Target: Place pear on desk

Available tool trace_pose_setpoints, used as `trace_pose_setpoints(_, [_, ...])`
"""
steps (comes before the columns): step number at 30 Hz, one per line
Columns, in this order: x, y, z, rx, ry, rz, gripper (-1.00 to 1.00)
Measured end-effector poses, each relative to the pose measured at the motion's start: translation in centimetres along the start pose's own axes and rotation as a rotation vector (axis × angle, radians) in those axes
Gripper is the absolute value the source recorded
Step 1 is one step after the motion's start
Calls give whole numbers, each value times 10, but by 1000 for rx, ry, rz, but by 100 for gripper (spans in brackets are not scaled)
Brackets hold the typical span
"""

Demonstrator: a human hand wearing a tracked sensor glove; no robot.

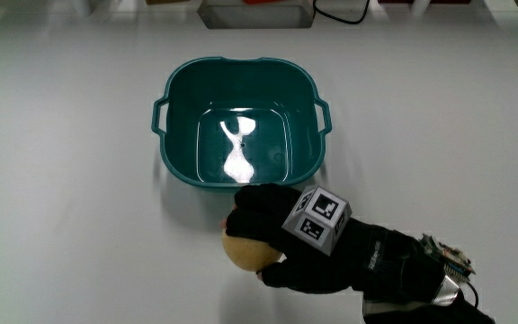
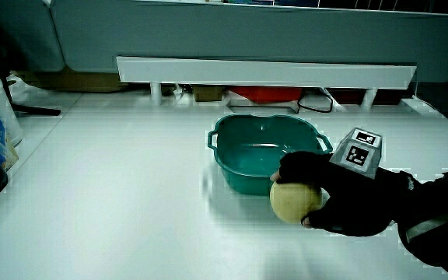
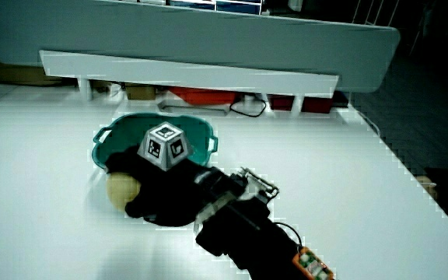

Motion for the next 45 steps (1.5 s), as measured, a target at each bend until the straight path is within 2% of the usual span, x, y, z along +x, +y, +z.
trace_pose_setpoints(9, [-3,3,-33,-26,23,1,0])
trace_pose_setpoints(14, [-9,6,-44,-38,-19,-12,0])
trace_pose_setpoints(19, [-13,9,-59,-52,-24,-16,0])
trace_pose_setpoints(21, [-15,9,-62,-66,-20,-17,0])
trace_pose_setpoints(26, [-17,8,-66,-62,-8,-14,0])
trace_pose_setpoints(32, [-17,8,-70,-53,-2,-29,0])
trace_pose_setpoints(39, [-17,10,-74,-72,8,-52,0])
trace_pose_setpoints(41, [-18,9,-75,-68,-10,-52,-12])
trace_pose_setpoints(43, [-17,9,-74,-79,5,-50,-25])
trace_pose_setpoints(45, [-16,6,-75,-60,0,-53,-38])
